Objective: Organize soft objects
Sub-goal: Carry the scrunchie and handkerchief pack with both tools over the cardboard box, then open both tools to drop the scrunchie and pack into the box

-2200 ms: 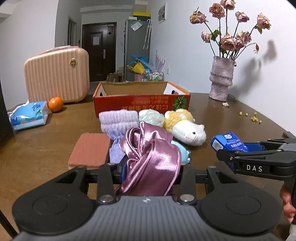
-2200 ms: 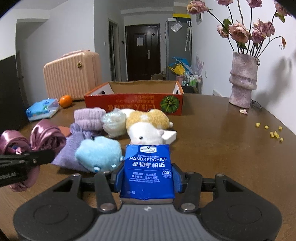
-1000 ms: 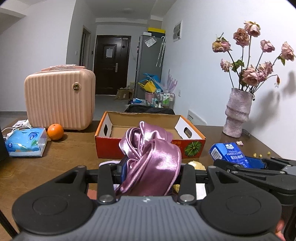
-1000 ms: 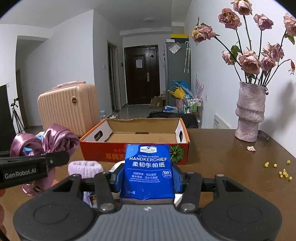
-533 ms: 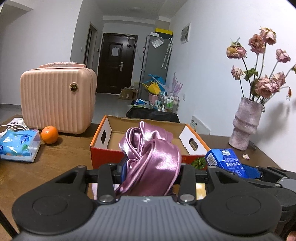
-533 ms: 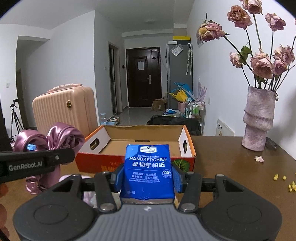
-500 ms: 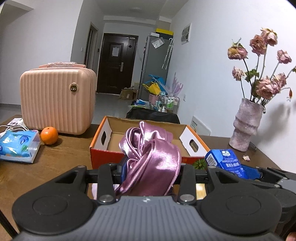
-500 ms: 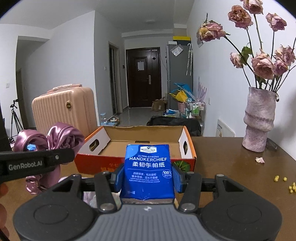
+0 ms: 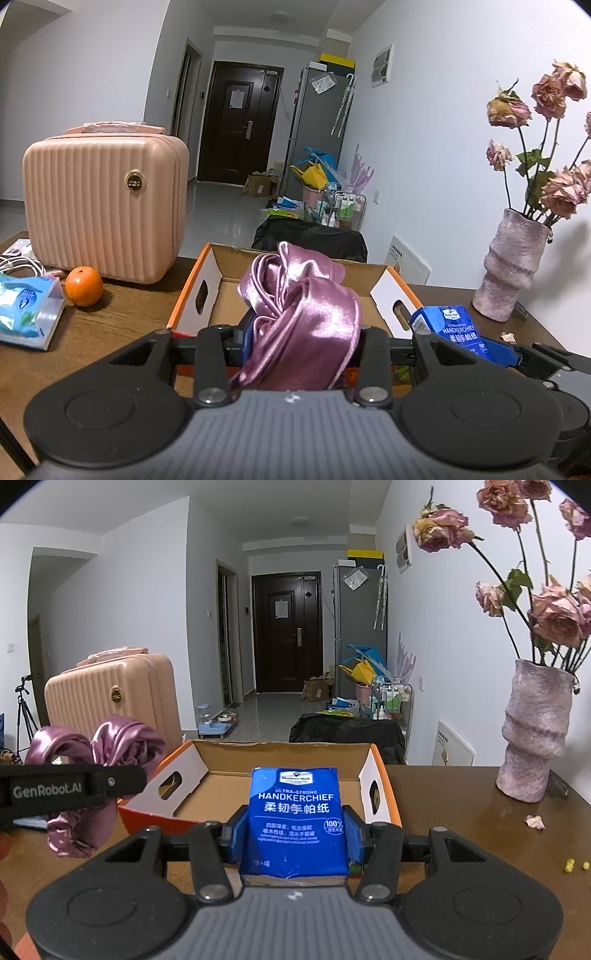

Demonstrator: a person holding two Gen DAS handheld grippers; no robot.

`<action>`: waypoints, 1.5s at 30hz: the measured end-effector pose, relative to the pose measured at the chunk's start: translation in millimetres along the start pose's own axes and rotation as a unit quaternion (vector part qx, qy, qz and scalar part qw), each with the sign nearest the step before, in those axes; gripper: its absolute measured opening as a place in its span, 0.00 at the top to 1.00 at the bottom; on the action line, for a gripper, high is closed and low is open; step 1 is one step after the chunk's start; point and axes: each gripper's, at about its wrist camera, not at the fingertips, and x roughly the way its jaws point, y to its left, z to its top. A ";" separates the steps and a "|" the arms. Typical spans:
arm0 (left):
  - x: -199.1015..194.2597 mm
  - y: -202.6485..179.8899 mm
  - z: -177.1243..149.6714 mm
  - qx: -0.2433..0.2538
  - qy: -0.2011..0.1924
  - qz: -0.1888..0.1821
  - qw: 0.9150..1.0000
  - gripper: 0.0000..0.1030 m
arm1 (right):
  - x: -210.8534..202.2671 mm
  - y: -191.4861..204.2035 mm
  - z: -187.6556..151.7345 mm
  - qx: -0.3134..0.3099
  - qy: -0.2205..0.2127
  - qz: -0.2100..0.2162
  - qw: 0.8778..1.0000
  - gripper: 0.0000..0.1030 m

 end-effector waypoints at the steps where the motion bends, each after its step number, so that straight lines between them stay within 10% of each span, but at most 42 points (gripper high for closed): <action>1: 4.4 0.1 2.2 0.000 -0.001 0.001 1.000 0.62 | 3.9 0.1 2.0 -0.001 0.000 0.000 1.000 0.51; 40: 167.6 12.1 26.4 0.019 0.079 0.082 0.993 0.62 | 142.6 -31.5 35.8 0.005 0.045 0.004 0.999 0.51; 45: 166.8 17.1 25.3 0.013 0.081 0.082 0.993 0.50 | 150.8 -30.0 32.3 -0.001 0.050 0.013 0.999 0.44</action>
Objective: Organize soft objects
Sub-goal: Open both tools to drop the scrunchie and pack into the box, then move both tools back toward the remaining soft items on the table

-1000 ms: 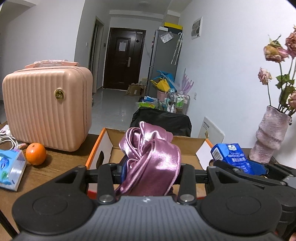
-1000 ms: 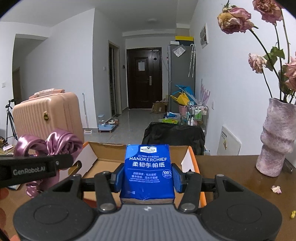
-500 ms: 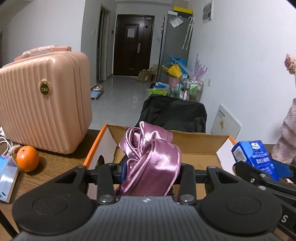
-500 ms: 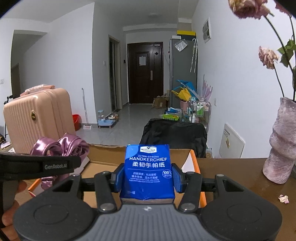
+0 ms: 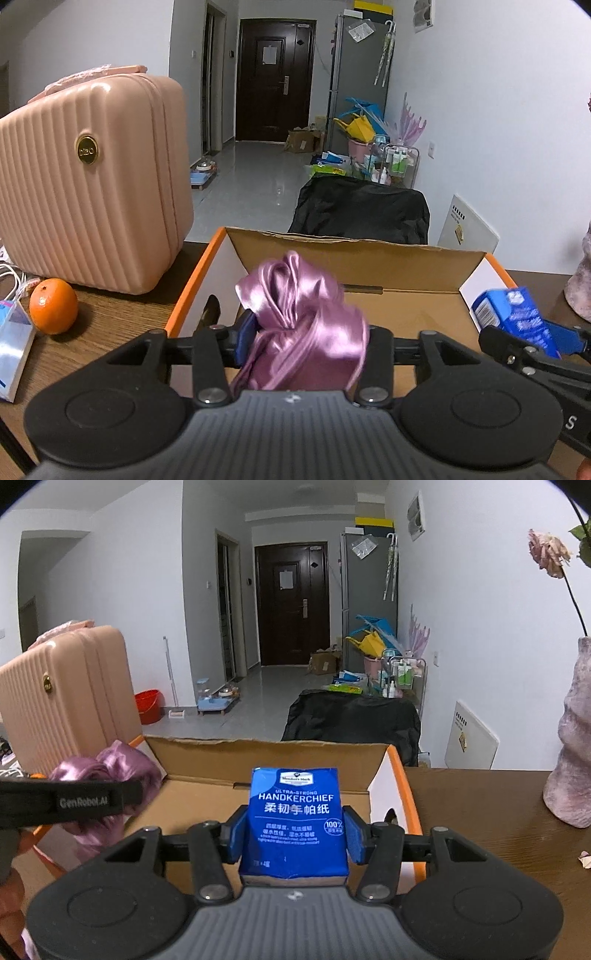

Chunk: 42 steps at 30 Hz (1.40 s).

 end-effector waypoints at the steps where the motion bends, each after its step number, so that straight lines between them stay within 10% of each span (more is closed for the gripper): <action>1: -0.1 0.9 0.4 -0.001 -0.001 0.001 1.000 0.44 | 0.7 1.1 -0.9 -0.002 0.000 0.000 1.000 0.40; 6: -11.2 5.2 0.1 -0.009 -0.023 0.016 1.000 0.00 | -3.2 0.3 -0.7 -0.006 -0.009 -0.012 1.000 0.01; 42: -91.3 23.9 -30.2 -0.002 -0.064 0.013 0.998 0.00 | -74.7 12.0 -24.4 -0.010 -0.029 -0.024 0.999 0.00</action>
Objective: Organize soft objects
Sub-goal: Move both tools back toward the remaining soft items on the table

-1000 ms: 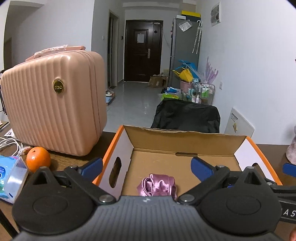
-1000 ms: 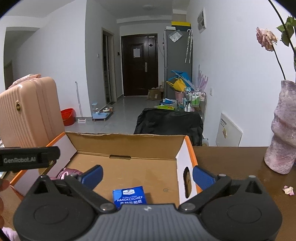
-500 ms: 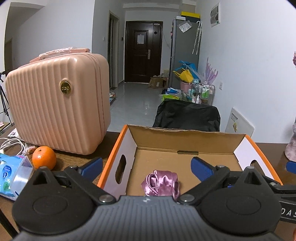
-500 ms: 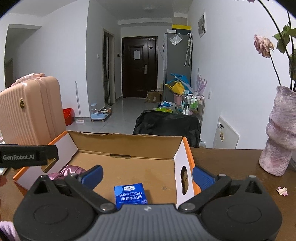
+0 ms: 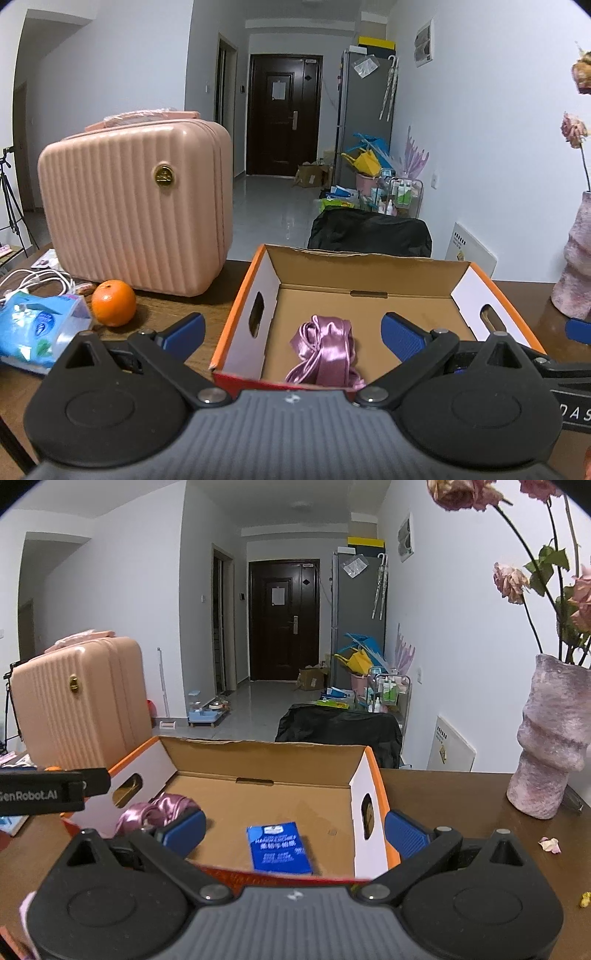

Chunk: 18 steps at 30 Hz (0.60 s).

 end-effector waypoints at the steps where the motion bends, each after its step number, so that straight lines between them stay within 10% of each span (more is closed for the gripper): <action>1: -5.4 1.6 -2.6 0.000 -0.002 0.001 1.000 0.00 | -4.2 1.2 -2.0 -0.002 -0.001 0.000 1.000 0.00; 18: -79.8 31.2 -39.7 0.004 -0.021 -0.004 1.000 0.00 | -74.5 15.4 -37.3 -0.008 -0.016 0.007 1.000 0.00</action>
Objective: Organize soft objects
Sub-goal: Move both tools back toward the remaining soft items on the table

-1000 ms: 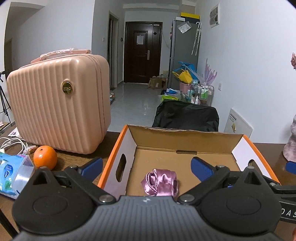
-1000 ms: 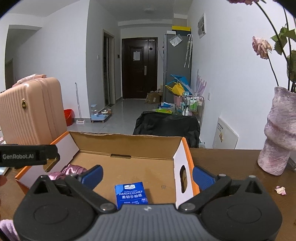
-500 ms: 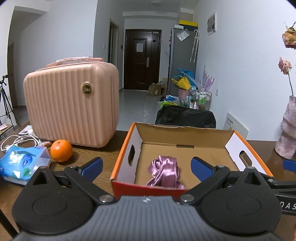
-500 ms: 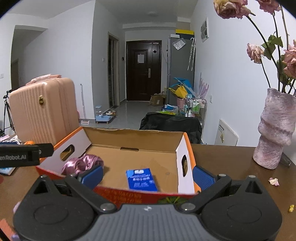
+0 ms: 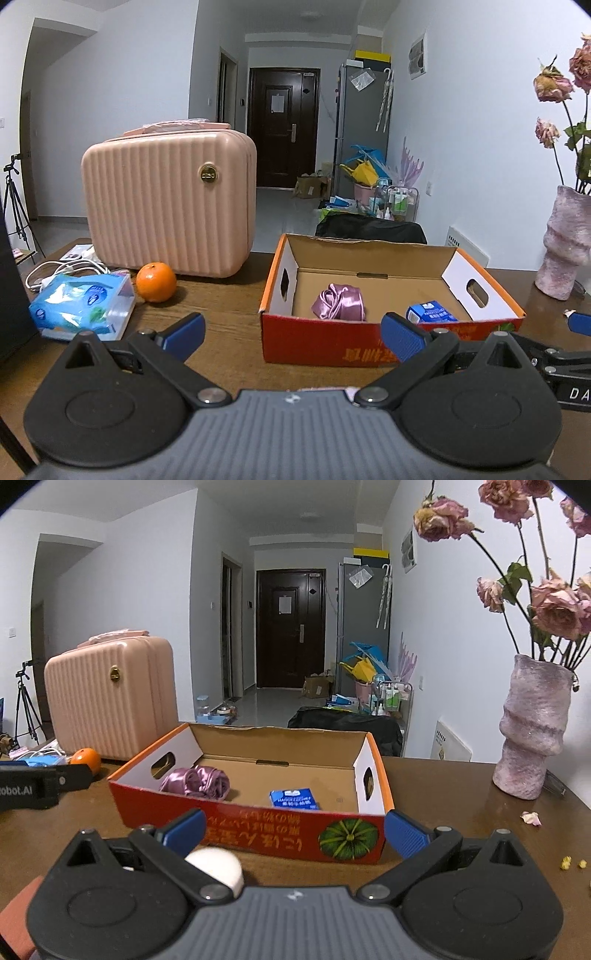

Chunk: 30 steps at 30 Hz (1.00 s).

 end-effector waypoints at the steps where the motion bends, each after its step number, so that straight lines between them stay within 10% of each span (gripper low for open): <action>1: -4.0 1.1 -2.0 0.000 -0.001 -0.001 1.000 0.00 | -4.1 1.0 -2.3 0.000 -0.001 0.000 1.000 0.00; 30: -90.6 40.5 -70.2 0.004 0.005 -0.010 1.000 0.00 | -101.0 42.3 -61.9 -0.009 -0.020 0.015 1.000 0.00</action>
